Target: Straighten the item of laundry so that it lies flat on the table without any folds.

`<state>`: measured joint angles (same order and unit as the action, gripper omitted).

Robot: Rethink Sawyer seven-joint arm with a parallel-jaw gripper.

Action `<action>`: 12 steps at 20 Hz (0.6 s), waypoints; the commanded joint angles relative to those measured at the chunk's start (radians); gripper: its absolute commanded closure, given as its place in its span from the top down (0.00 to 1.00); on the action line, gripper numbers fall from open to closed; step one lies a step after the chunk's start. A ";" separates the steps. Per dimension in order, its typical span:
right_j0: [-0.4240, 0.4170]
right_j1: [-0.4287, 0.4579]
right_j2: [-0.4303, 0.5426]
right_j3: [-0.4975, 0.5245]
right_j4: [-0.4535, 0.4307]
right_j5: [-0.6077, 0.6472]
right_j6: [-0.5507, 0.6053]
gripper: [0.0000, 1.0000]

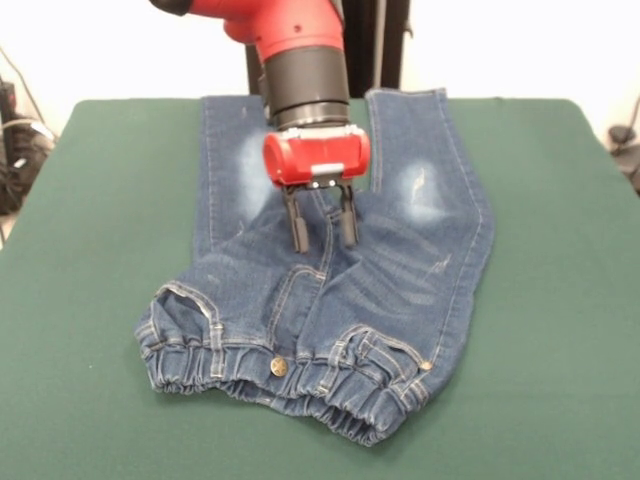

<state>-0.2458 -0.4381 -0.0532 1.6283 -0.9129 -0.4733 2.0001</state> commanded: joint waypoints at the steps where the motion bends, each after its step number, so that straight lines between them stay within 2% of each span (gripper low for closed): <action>1: -0.031 -0.120 0.185 -0.028 0.000 0.179 0.162 1.00; 3: -0.050 -0.152 0.209 -0.020 -0.009 0.187 0.169 1.00; 7: -0.054 -0.184 0.209 -0.028 0.030 0.183 0.153 1.00; 12: -0.080 -0.170 0.248 -0.015 0.012 0.207 0.145 1.00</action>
<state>-0.3238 -0.6167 0.0306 1.6208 -0.9131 -0.4118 2.0001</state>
